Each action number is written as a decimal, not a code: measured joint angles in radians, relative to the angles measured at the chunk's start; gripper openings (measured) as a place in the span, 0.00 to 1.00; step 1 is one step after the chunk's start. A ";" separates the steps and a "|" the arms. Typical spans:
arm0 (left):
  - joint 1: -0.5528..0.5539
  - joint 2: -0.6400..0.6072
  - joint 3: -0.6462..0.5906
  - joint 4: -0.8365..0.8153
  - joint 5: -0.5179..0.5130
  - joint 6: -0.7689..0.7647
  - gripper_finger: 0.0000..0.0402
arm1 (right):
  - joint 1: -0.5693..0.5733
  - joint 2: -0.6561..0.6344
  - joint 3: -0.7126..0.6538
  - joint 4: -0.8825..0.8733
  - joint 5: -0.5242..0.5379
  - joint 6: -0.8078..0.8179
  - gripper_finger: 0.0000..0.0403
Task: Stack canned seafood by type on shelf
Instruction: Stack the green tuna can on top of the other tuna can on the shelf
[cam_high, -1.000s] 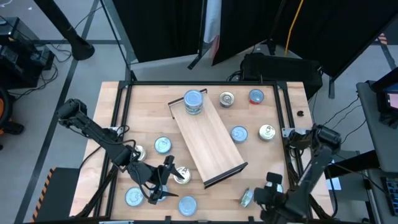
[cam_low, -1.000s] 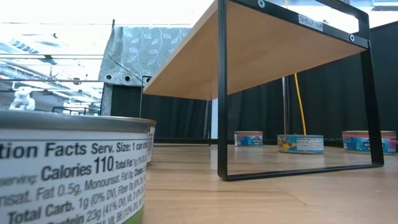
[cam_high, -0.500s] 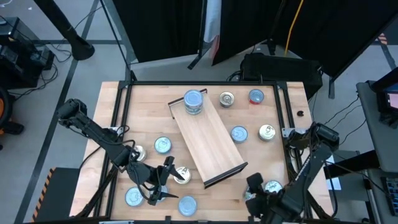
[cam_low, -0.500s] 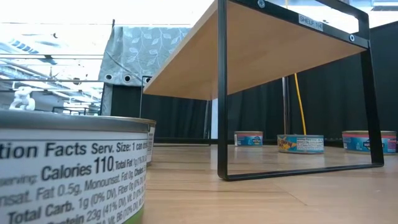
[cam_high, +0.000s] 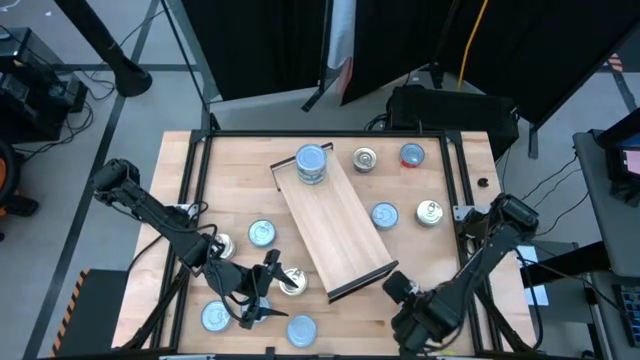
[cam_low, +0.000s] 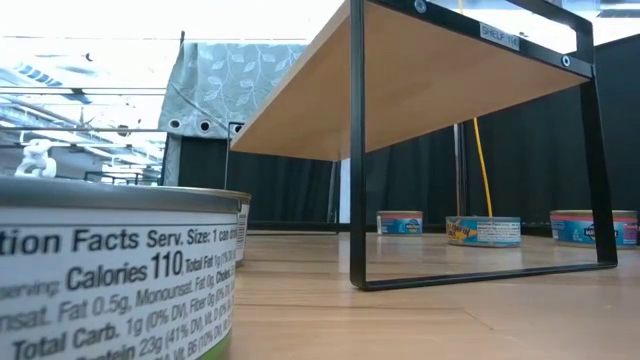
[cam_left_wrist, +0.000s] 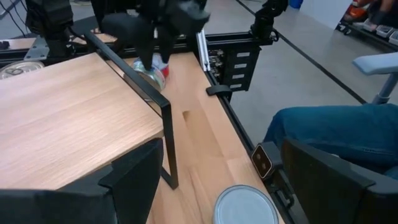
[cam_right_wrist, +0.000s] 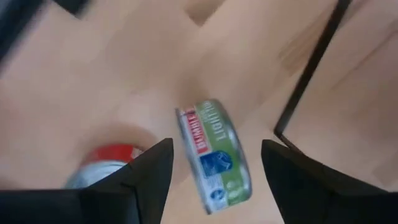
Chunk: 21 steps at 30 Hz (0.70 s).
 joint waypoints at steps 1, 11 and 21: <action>0.000 0.000 0.000 0.000 0.000 0.000 0.80 | -0.007 0.000 -0.015 0.001 -0.004 -0.018 0.58; 0.000 0.000 0.000 -0.021 0.000 0.010 0.80 | -0.058 0.000 -0.137 0.013 0.000 -0.127 0.55; 0.002 0.000 0.000 -0.082 0.000 0.010 0.80 | -0.064 -0.001 -0.137 0.025 -0.016 -0.103 0.30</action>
